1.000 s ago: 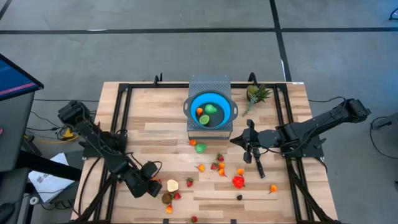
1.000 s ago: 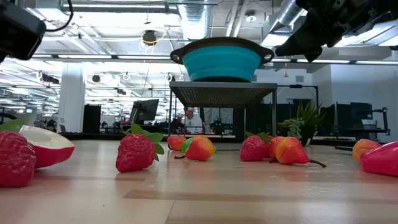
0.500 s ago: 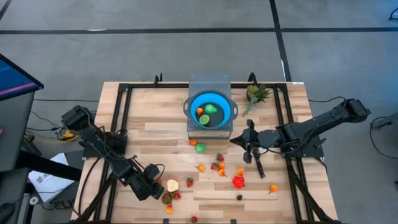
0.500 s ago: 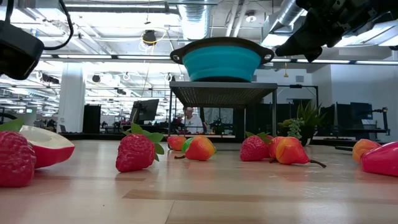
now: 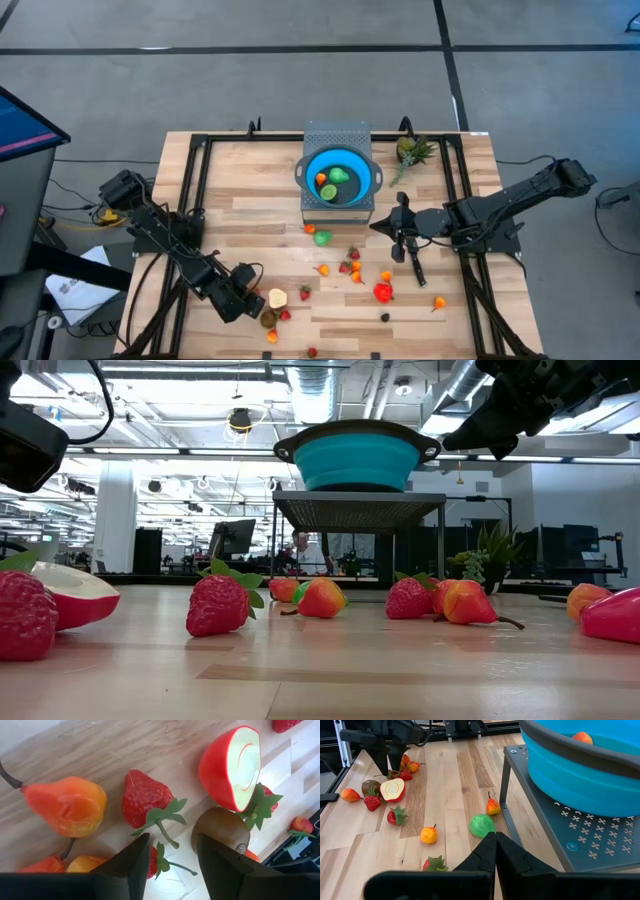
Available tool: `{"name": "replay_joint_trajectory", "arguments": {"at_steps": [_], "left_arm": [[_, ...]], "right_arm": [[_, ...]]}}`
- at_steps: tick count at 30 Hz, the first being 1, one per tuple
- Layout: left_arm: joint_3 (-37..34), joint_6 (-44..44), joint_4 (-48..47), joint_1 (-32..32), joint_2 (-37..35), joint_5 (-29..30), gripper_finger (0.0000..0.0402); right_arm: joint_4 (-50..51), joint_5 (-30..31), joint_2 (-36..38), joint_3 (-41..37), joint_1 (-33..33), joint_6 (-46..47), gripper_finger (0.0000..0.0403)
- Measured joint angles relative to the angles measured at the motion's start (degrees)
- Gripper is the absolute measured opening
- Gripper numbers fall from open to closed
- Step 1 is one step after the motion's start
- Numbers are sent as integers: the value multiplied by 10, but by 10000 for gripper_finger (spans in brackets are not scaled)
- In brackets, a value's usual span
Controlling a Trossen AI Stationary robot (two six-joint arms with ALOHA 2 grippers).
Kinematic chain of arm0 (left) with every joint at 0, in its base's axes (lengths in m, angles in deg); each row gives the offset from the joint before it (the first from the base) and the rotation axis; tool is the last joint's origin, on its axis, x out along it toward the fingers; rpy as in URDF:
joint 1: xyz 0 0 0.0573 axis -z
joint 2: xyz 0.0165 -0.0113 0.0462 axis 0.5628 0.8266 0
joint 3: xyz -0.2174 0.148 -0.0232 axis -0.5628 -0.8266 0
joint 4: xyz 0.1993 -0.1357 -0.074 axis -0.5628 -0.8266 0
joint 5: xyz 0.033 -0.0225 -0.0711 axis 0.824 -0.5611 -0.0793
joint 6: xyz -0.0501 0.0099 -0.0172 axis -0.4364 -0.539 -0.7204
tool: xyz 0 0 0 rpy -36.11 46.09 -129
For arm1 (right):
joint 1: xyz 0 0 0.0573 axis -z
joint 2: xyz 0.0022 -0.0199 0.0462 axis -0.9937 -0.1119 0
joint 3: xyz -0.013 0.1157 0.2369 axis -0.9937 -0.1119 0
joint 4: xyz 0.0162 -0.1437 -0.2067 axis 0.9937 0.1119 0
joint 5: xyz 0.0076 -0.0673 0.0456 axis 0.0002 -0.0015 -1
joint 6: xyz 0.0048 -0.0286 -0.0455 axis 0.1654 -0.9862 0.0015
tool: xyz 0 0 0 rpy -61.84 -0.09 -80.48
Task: Pick & Place Fruit
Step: Put the strawberry into the strainer bowl
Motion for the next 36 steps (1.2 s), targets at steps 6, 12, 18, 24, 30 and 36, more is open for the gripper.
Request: {"name": "replay_joint_trajectory", "arguments": {"at_steps": [6, 12, 18, 24, 30, 36], "left_arm": [[0, 0, 0, 0, 0, 0, 105], [0, 0, 0, 0, 0, 0, 53], [0, 0, 0, 0, -1, -1, 7], [0, 0, 3, 0, -1, -3, 6], [0, 4, 6, 0, -1, -2, 4], [0, 12, 9, 0, -1, 12, 3]], "right_arm": [[0, 0, 0, 0, 0, 0, 0], [0, 0, 0, 0, 0, 0, 0], [0, 0, 0, 0, 0, 0, 0], [0, 0, 0, 0, 0, 0, 0], [0, 0, 0, 0, 0, 0, 0], [0, 0, 0, 0, 0, -2, 0]]}}
